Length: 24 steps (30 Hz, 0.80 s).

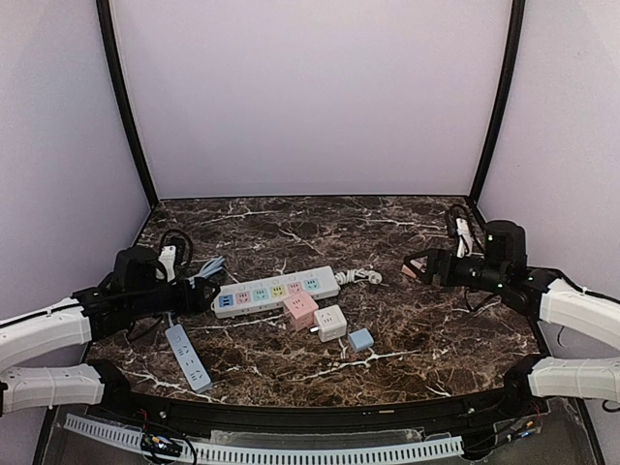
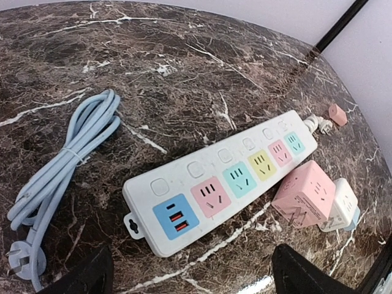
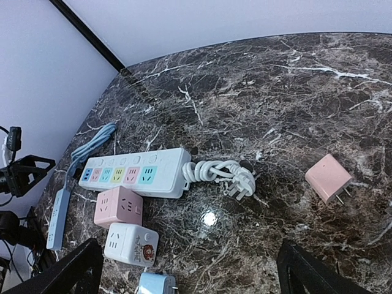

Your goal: Insert the plug

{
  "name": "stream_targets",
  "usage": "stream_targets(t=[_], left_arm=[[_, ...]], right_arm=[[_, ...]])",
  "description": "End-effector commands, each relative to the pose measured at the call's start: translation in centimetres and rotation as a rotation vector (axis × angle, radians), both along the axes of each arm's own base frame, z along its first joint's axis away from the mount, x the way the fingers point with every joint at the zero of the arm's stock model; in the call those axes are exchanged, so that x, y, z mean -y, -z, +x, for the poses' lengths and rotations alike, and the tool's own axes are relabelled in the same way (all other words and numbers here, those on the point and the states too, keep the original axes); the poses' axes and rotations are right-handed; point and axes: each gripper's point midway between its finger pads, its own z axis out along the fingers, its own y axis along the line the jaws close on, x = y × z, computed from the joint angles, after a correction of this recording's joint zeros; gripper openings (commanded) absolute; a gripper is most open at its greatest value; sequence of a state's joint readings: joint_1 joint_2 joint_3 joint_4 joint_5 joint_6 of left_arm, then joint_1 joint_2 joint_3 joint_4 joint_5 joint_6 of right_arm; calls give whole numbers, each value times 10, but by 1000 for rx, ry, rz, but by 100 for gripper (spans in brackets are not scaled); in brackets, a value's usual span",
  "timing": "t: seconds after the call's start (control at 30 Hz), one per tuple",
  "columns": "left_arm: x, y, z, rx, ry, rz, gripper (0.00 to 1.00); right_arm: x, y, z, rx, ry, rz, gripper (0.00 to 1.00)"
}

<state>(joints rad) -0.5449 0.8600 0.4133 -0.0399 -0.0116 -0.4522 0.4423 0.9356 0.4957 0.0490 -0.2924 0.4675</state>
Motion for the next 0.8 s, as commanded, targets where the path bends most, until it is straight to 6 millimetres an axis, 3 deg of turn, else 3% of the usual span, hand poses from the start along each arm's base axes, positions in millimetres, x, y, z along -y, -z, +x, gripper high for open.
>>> stream_targets(t=[0.0,0.4,0.6,0.77], left_arm=[[28,-11,-5,24,112,24,90],[117,-7,-30,47,451,89,90],[146,2,-43,55,558,145,93],[157,10,-42,65,592,168,98]], right_arm=[[-8,0,-2,4,5,-44,99],[-43,11,-9,-62,-84,-54,99],[-64,15,-20,-42,-105,-110,99],[-71,19,-27,-49,-131,-119,99]])
